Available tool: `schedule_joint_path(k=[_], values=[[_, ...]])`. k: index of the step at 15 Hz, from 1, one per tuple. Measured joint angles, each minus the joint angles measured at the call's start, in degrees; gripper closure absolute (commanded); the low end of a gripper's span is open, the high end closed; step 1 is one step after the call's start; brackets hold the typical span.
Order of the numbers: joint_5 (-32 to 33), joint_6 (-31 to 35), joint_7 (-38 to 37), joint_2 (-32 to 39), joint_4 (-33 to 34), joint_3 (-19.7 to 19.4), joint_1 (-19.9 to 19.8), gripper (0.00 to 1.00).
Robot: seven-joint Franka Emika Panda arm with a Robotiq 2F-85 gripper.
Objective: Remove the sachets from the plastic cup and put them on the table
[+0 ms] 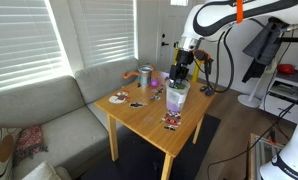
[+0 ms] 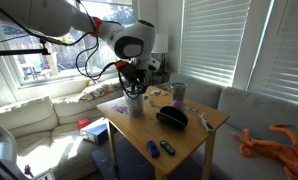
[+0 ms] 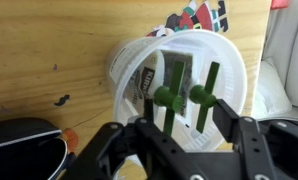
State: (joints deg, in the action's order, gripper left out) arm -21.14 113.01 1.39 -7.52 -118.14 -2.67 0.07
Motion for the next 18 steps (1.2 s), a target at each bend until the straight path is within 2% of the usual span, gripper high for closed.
schedule_joint_path(k=[6,8,14,17,18], values=[[3.55,-0.01,-2.14,0.24,0.33,1.03,0.04,0.38],[4.51,-0.05,-2.92,0.39,0.52,1.43,0.07,0.41],[7.69,-0.2,-5.34,0.65,0.92,2.32,0.08,0.56],[9.14,-0.32,-6.53,0.78,1.15,2.71,0.09,0.59],[9.47,-0.41,-6.76,0.85,1.24,2.78,0.1,0.65]])
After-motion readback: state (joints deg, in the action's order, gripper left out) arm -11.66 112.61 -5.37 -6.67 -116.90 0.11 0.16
